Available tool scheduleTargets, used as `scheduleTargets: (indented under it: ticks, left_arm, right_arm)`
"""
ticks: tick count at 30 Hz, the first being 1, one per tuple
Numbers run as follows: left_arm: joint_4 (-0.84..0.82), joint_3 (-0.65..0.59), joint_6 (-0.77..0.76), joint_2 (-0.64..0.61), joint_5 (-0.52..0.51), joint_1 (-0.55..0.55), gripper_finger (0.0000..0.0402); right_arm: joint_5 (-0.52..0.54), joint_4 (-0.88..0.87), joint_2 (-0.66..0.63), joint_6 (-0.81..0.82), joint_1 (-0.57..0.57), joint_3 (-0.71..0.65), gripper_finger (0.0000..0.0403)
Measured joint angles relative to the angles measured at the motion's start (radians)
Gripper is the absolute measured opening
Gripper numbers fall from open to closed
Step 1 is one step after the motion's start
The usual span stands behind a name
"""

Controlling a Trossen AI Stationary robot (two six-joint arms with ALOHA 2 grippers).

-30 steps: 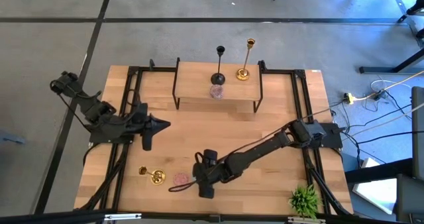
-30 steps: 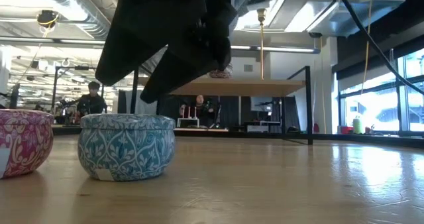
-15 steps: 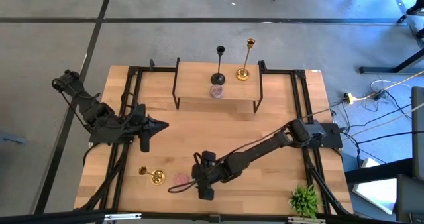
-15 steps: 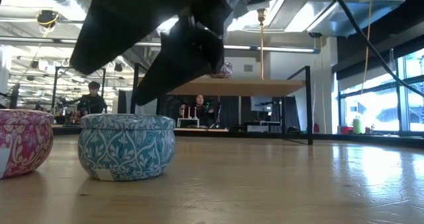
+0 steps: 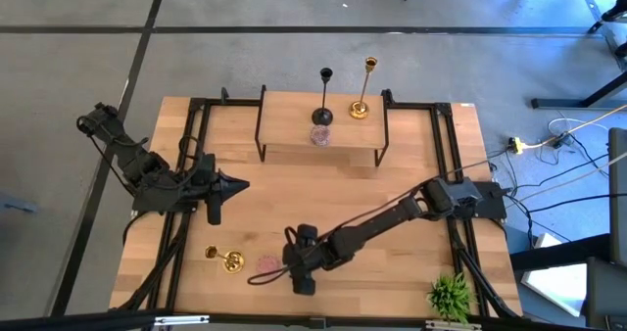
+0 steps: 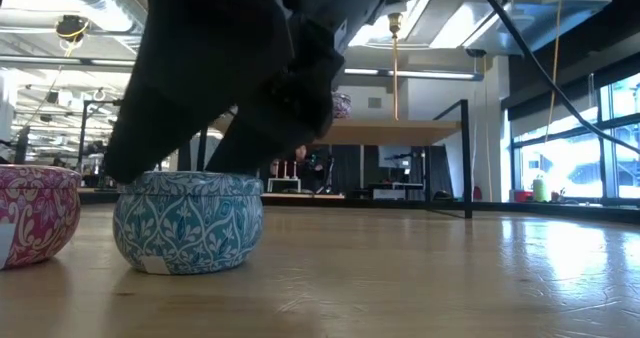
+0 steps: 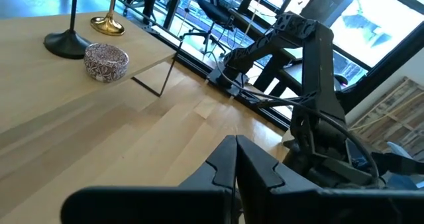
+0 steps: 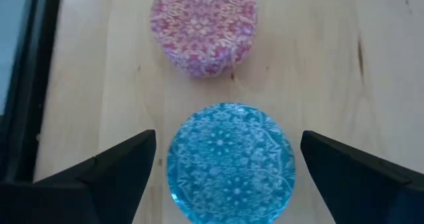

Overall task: Pick & Place candle stick holders
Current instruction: Put the blue candle on the shelf

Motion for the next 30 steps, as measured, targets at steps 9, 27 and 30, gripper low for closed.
scheduleTargets:
  ticks: [9,27,30]
  left_arm:
    - [0.000,0.000,0.000,0.000,-0.003,0.000,0.0001]
    - [0.000,0.000,-0.008,0.000,-0.004,0.000,0.0002]
    - [0.000,0.000,-0.008,0.000,-0.004,0.000,0.0002]
  right_arm:
    - [0.003,-0.014,0.000,-0.018,0.000,-0.016,0.0381]
    - [0.004,-0.029,0.000,-0.019,0.000,-0.016,0.0380]
    - [0.003,-0.028,0.000,-0.019,-0.001,-0.016,0.0380]
